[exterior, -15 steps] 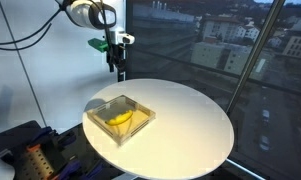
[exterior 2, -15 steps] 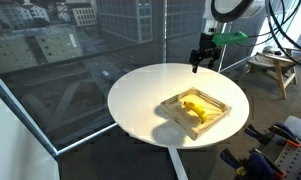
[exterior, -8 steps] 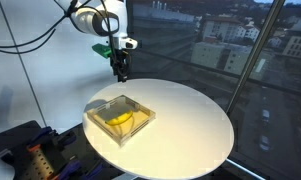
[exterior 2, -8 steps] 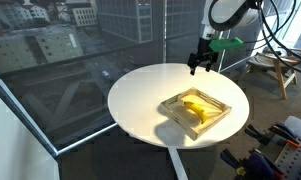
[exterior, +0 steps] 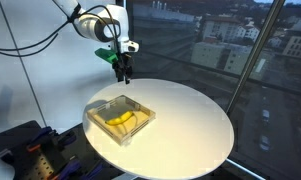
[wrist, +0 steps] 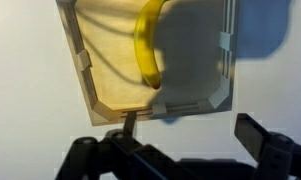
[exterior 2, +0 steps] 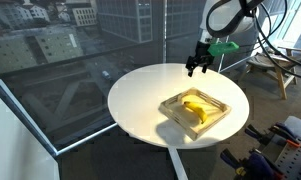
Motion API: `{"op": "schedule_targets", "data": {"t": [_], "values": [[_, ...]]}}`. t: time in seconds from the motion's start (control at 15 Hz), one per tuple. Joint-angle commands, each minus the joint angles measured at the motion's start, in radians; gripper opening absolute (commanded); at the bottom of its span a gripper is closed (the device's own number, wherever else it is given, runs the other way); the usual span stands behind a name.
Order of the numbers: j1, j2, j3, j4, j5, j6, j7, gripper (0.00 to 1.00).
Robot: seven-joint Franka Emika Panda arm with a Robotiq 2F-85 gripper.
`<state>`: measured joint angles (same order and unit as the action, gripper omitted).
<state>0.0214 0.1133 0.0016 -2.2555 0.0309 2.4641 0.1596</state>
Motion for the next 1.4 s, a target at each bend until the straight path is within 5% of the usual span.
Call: {"op": "schedule_targets", "data": {"t": [0.0,1.33], "values": [[-0.01,0.016,0.002,0.001,0.021,0.023,-0.059,1.0],[-0.017,0.17,-0.006,0.005,0.006,0.1,-0.076,1.0]]}}
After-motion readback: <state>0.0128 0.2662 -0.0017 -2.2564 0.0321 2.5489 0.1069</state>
